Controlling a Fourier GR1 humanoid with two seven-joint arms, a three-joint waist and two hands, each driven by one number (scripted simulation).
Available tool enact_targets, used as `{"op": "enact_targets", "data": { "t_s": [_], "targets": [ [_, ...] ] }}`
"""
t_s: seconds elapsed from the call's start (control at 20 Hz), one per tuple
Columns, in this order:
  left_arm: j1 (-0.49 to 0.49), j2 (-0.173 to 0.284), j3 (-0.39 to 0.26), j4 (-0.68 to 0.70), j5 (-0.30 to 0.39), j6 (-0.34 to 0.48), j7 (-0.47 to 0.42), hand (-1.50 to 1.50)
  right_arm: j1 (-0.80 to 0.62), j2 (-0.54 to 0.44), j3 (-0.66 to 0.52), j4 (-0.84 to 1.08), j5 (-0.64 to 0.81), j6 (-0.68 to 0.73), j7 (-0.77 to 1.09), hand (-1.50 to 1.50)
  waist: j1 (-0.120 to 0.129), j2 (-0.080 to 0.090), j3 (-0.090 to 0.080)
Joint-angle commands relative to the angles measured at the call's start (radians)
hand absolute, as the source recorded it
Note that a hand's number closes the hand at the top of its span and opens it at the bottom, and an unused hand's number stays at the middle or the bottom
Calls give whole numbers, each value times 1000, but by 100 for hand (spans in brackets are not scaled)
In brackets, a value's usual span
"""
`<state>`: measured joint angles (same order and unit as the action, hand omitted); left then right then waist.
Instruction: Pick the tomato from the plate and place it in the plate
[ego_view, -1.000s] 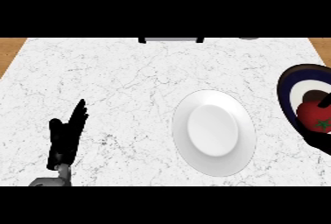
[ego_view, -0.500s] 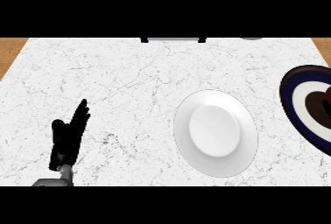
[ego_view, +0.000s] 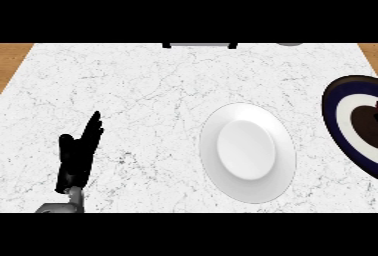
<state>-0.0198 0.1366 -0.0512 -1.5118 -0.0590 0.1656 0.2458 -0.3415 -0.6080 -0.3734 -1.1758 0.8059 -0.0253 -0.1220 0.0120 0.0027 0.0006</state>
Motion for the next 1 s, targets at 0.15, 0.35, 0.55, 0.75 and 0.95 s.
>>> {"op": "enact_targets", "data": {
  "t_s": [0.15,0.35,0.55,0.75,0.95],
  "targets": [
    [-3,-13,-2,-9,-21,19,2,0,-51,-58,48,280,38,104,-58,150,4,2,0],
    [-23,-33,1,92,-18,4,-57,0,-71,-109,37,405,3,136,-239,-150,-4,1,0],
    [-59,-15,29,101,-11,-2,-31,0,-100,-106,-2,410,-81,159,-382,-150,-11,0,0],
    [-15,-13,8,10,-18,4,6,0,-160,-40,-135,422,-280,231,-478,-150,-8,-4,3],
    [41,-20,14,46,-8,-7,-60,0,-173,-77,-273,457,-451,377,-476,-150,-21,-6,0]
  ]
}}
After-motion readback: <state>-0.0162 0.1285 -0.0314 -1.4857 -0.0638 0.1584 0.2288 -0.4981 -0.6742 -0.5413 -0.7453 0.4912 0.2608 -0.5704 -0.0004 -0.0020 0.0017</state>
